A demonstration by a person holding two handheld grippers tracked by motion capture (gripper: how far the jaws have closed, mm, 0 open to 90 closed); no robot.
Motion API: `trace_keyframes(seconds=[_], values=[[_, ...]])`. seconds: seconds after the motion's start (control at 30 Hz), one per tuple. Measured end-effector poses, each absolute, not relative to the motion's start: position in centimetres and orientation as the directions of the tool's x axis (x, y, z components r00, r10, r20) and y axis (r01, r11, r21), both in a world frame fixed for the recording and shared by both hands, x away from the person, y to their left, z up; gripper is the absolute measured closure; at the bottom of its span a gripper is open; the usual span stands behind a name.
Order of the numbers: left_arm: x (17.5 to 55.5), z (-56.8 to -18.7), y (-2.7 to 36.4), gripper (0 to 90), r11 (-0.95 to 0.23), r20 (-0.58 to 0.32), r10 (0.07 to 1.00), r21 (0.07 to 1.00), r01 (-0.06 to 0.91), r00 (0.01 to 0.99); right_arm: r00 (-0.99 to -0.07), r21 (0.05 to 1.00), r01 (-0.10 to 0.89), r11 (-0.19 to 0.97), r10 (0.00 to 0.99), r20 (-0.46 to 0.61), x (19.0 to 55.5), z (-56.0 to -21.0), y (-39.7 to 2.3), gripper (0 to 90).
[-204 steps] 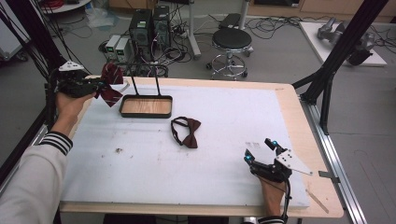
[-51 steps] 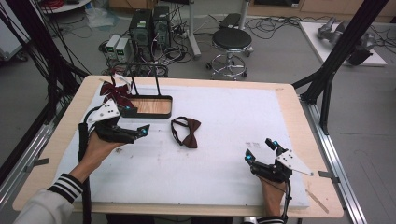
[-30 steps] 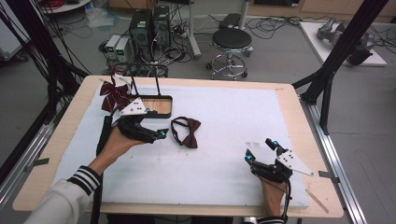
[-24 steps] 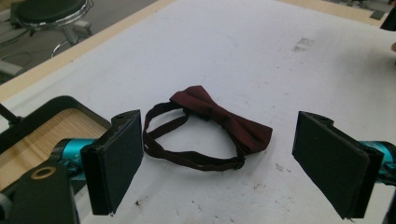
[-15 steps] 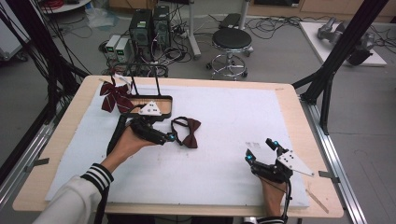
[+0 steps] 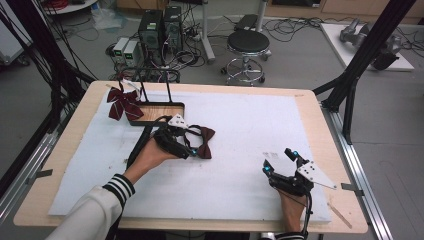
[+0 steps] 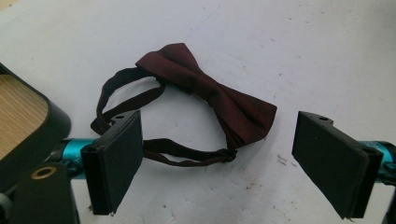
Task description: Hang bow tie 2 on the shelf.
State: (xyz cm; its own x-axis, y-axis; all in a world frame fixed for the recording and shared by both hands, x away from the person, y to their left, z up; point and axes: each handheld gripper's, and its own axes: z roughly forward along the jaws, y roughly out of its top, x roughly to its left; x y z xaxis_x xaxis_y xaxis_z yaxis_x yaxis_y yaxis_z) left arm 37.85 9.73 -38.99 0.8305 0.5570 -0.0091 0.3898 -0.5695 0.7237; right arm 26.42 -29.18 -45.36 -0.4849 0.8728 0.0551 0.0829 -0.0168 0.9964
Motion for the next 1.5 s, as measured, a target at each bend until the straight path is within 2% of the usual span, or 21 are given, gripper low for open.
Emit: trace_keyframes(seconds=[0.7, 1.23, 1.5], values=[[38.6, -40.8, 6.8, 20.3, -0.600, -0.041, 0.598, 0.639, 0.481, 0.800, -0.486, 0.995, 0.090, -0.029, 0.871, 0.070, 26.4, -45.4, -29.2, 10.5], [38.7, -41.7, 5.6, 35.7, -0.639, -0.049, 0.593, 0.580, 0.506, 0.804, -0.487, 0.996, 0.082, -0.025, 0.871, 0.062, 26.4, -45.4, -29.3, 10.5], [38.9, -42.2, 5.3, 50.1, -0.648, -0.079, 0.584, 0.553, 0.523, 0.808, -0.487, 0.996, 0.080, -0.028, 0.871, 0.064, 26.4, -45.4, -29.3, 10.5]])
